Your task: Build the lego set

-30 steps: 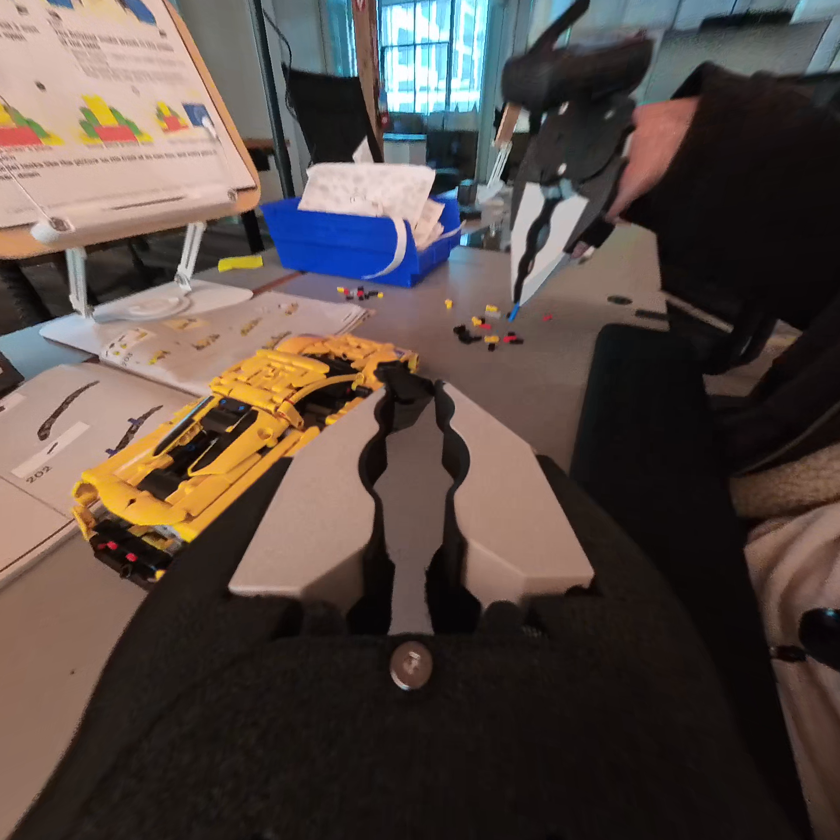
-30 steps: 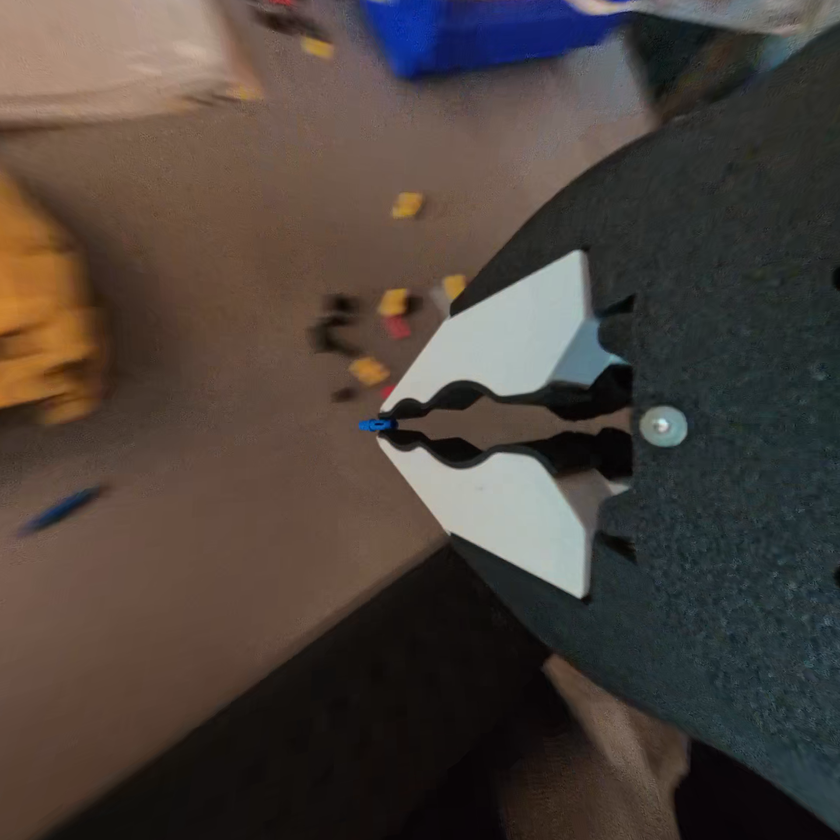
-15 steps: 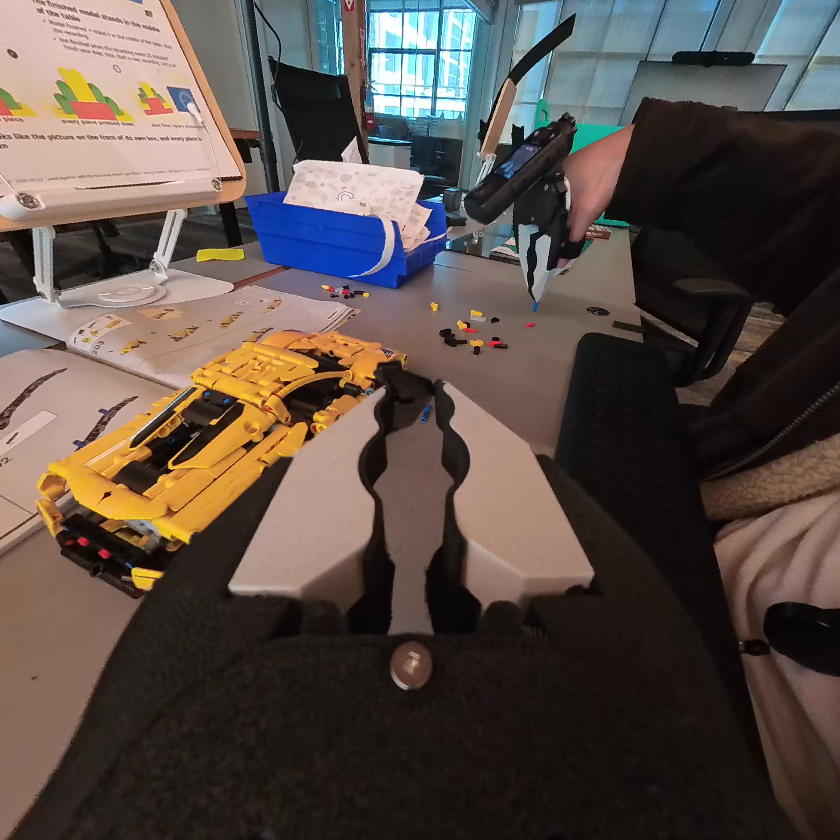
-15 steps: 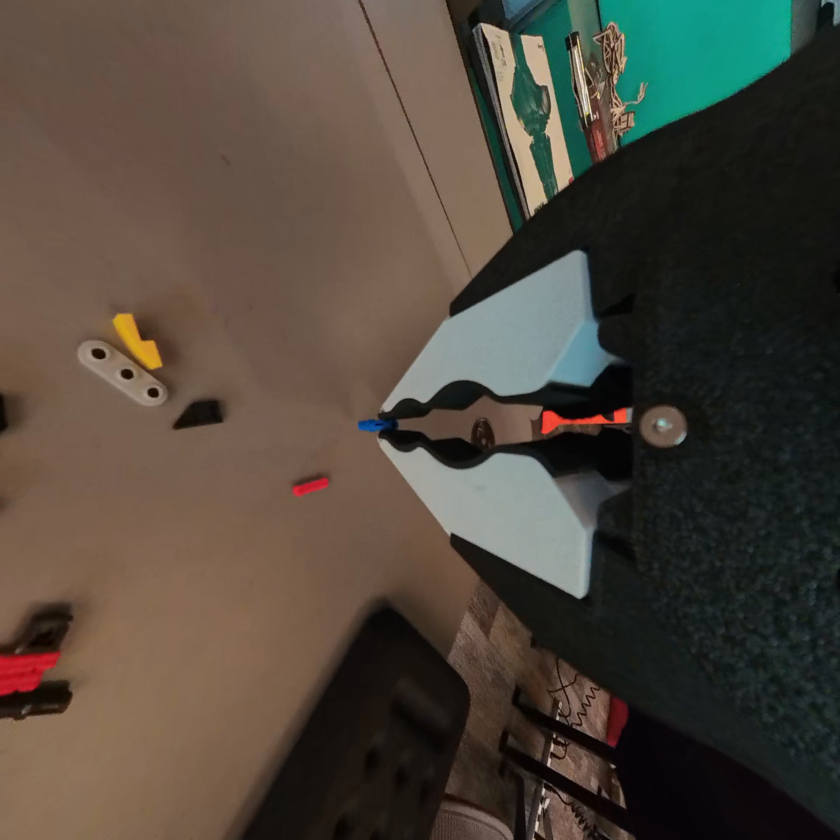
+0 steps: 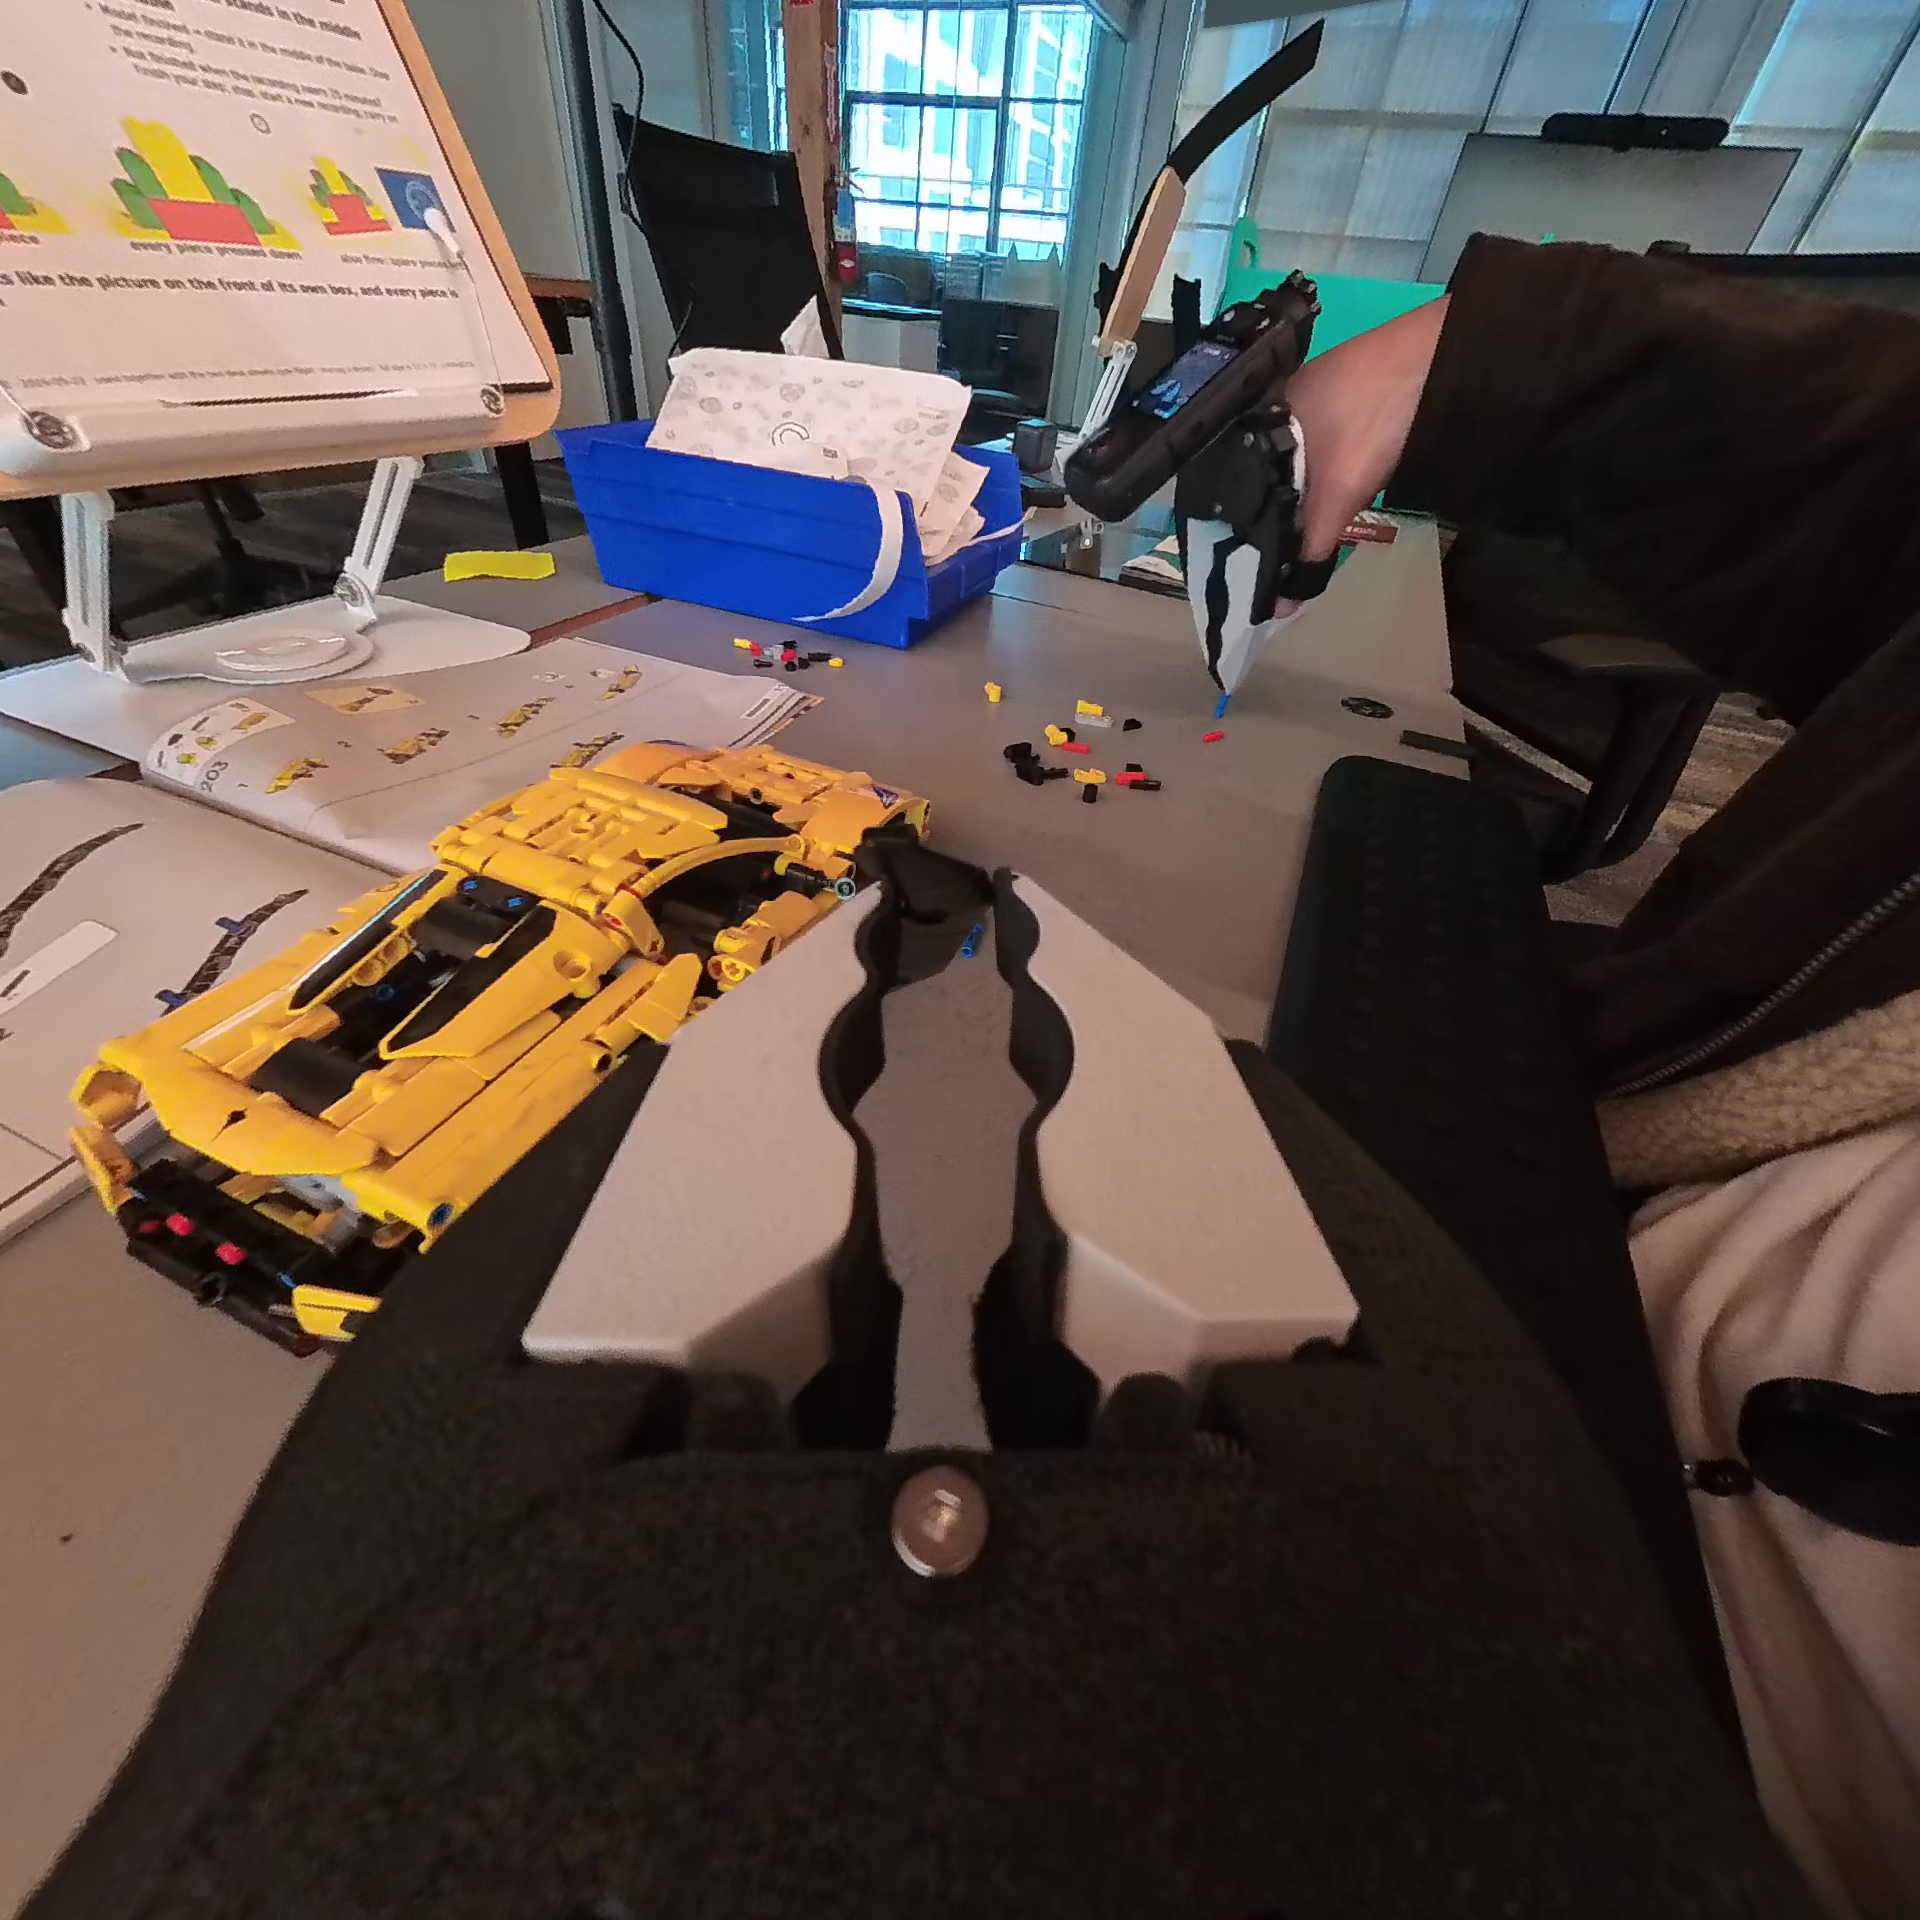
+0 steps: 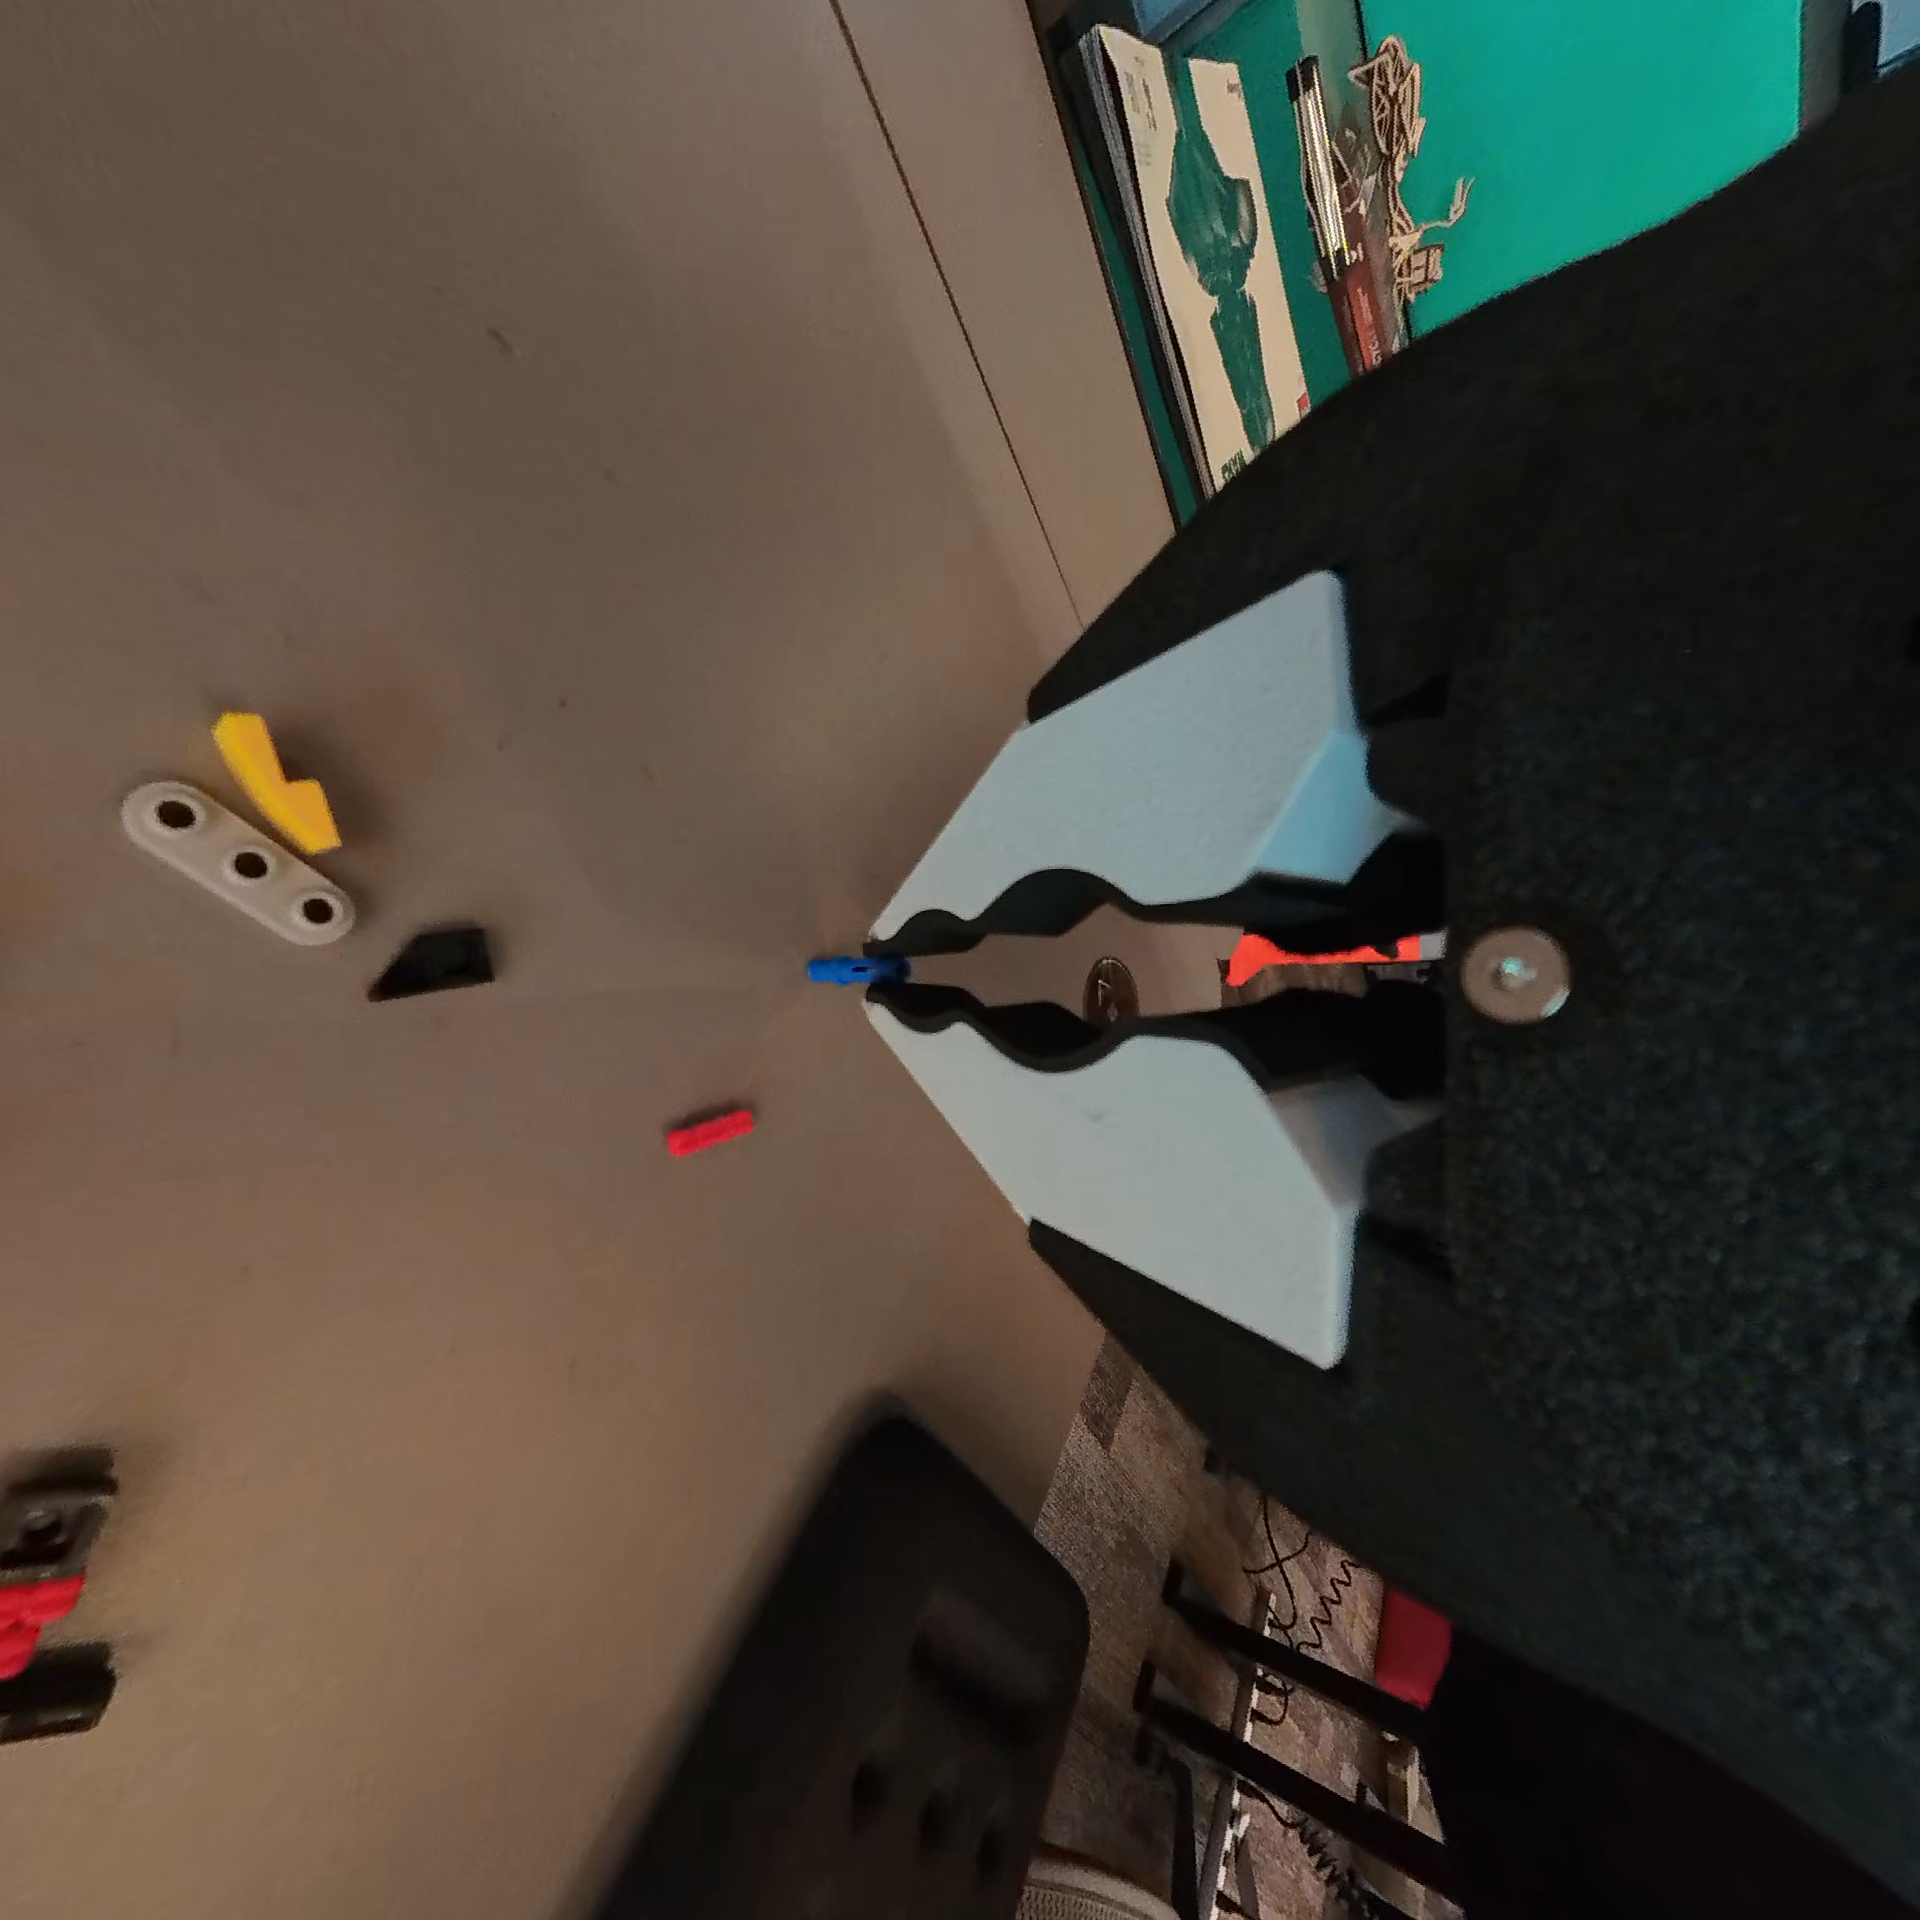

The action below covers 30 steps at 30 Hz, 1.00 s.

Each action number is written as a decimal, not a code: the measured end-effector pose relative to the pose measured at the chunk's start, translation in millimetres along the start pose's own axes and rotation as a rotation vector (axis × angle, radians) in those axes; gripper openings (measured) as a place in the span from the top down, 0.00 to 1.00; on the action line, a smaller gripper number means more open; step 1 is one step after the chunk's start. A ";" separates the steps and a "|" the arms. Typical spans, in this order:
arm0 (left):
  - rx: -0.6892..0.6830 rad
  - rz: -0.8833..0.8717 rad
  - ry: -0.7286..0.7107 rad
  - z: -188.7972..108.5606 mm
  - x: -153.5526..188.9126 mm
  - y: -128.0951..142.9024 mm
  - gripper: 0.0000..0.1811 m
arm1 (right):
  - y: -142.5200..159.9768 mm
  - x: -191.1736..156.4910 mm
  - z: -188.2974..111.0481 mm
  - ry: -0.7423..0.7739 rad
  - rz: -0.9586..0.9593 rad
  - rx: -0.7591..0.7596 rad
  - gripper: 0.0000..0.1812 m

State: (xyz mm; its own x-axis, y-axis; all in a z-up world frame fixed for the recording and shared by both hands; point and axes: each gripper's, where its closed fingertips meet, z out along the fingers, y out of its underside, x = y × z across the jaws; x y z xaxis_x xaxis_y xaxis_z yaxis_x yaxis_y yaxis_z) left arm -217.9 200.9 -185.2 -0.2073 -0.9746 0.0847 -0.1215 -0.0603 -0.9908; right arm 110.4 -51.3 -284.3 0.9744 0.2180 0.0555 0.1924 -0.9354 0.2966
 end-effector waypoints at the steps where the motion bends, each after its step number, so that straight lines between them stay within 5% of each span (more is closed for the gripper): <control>1: -0.001 0.001 0.000 0.1 0.0 0.1 0.90 | 0.2 -0.2 0.1 -0.001 0.000 -0.001 0.97; 17: -0.002 0.003 0.002 0.4 0.1 0.6 0.91 | -2.8 2.0 -0.2 0.000 0.002 0.019 0.92; 20: 0.000 0.003 -0.002 -0.2 -0.6 0.5 0.90 | -4.8 2.3 -8.4 -0.002 -0.007 0.140 0.89; 25: 0.005 -0.002 -0.001 -0.2 -1.2 0.1 0.90 | -3.5 14.0 -31.2 0.029 0.090 0.561 0.86; 30: -0.002 -0.002 0.008 1.4 0.8 1.5 0.90 | 3.7 0.0 -12.3 -0.011 0.101 0.631 0.86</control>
State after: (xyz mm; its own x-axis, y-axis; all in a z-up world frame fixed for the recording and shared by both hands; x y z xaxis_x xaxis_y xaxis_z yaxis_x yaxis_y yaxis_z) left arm -216.9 199.7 -186.8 -0.2147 -0.9728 0.0873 -0.1237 -0.0616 -0.9904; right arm 109.7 -51.3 -271.5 0.9918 0.1202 0.0429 0.1276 -0.9358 -0.3286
